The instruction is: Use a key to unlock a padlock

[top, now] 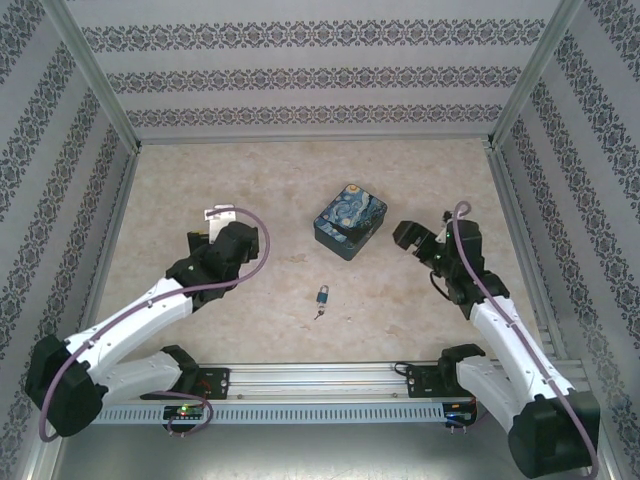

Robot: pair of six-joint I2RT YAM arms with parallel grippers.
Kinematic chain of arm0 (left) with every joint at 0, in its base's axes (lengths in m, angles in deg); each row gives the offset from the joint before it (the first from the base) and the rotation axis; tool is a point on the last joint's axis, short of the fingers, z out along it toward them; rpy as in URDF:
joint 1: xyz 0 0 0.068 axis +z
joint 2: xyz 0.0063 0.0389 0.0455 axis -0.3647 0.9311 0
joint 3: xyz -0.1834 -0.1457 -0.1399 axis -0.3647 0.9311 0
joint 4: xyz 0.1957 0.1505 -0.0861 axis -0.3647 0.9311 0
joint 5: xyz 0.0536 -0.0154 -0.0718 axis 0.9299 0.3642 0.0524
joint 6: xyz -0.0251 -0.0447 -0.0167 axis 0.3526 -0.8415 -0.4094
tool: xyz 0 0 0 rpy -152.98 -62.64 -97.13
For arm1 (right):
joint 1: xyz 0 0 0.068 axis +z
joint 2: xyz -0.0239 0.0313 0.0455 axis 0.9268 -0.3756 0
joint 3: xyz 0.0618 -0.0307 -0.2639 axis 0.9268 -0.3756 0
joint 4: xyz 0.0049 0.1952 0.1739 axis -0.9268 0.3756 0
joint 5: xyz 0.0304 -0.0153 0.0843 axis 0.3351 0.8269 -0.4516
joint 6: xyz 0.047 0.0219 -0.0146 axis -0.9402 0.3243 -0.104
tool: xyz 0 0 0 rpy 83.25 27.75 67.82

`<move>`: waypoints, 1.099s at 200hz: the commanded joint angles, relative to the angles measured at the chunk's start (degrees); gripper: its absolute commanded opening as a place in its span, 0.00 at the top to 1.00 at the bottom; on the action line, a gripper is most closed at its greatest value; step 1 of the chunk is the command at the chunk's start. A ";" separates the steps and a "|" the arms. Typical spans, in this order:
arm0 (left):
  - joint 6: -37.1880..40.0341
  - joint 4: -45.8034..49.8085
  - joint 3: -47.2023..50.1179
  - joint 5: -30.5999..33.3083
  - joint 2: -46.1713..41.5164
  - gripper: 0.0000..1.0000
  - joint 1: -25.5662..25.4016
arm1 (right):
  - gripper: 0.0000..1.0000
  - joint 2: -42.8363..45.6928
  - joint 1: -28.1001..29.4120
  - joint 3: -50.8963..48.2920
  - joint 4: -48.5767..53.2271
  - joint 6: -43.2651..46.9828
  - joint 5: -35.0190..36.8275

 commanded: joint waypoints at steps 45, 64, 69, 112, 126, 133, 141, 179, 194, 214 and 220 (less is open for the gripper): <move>16.40 -20.31 9.43 2.11 -4.47 0.00 11.08 | 0.02 -5.85 -1.90 -2.44 -11.92 13.85 31.65; 17.69 -24.55 11.62 -1.02 -3.22 0.01 15.70 | 0.02 -9.03 -1.92 -2.98 -17.17 18.41 35.93; 18.40 -25.83 12.03 -1.54 -2.42 0.00 16.73 | 0.02 -9.80 -1.95 -3.33 -19.15 19.55 36.35; 20.96 -45.24 17.08 -8.93 8.39 0.00 24.08 | 0.02 -18.86 -2.18 -3.62 -31.76 26.31 36.79; 21.85 -51.83 17.35 -11.34 13.11 0.01 25.40 | 0.02 -22.33 -2.28 -2.83 -34.17 30.30 36.05; 23.20 -53.67 16.78 -12.42 15.46 0.00 25.86 | 0.02 -23.79 -2.28 -2.81 -36.10 32.42 35.65; 24.80 -55.03 15.99 -13.32 18.03 0.01 26.17 | 0.02 -25.54 -2.36 -3.23 -39.07 34.06 35.37; 24.43 -65.47 19.36 -18.29 24.73 0.01 28.17 | 0.02 -31.73 -5.80 -7.56 -52.34 33.34 28.93; 24.11 -65.78 18.99 -19.06 25.62 0.01 28.61 | 0.02 -32.31 -5.70 -8.32 -54.50 35.21 24.59; 23.71 -63.65 18.01 -24.17 25.87 0.01 30.53 | 0.02 -33.63 -5.88 -9.34 -57.21 36.96 18.91; 23.53 -63.90 18.01 -25.87 26.16 0.01 31.15 | 0.02 -35.62 -5.67 -10.64 -61.30 37.59 18.26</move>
